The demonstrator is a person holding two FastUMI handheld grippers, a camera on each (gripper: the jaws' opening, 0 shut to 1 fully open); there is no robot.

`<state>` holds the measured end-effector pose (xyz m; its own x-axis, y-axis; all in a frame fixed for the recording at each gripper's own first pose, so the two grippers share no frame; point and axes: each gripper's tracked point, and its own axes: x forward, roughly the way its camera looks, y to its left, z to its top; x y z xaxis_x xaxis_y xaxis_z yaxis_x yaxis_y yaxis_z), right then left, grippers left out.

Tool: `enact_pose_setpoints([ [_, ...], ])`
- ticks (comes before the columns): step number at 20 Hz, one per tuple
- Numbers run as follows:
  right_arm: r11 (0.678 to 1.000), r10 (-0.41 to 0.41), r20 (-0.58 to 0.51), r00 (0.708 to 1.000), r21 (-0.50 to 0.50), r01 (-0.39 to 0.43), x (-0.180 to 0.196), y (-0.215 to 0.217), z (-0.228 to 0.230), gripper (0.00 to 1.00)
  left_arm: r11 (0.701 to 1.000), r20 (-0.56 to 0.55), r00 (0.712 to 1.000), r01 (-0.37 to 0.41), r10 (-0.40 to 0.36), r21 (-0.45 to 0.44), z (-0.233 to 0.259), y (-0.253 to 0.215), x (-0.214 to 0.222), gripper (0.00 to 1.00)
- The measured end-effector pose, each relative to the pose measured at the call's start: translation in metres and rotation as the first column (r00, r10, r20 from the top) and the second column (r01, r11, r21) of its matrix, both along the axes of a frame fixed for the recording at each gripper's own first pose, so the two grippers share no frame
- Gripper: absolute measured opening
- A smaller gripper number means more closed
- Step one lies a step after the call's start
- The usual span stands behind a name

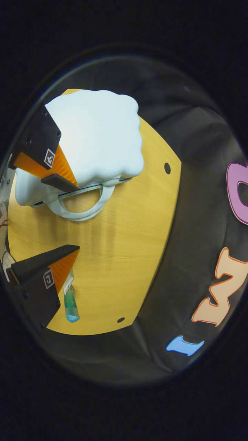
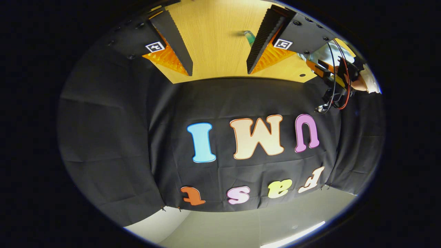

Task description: First open the suitcase, pack the skin care products into it, and then close the suitcase.

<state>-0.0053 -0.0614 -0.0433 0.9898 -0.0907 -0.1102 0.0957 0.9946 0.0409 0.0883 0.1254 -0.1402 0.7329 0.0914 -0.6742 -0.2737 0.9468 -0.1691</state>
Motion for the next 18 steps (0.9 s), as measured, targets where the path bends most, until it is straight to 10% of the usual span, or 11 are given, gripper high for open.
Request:
enact_pose_setpoints([
  [18, 0.997, -0.072, -0.07, 0.995, -0.017, 0.071, -0.004, -0.021, -0.019, 0.98, 0.999, -0.282, 0.958, -0.048, 0.047, 0.004, -0.057, 0.018, 0.033, 0.4],
])
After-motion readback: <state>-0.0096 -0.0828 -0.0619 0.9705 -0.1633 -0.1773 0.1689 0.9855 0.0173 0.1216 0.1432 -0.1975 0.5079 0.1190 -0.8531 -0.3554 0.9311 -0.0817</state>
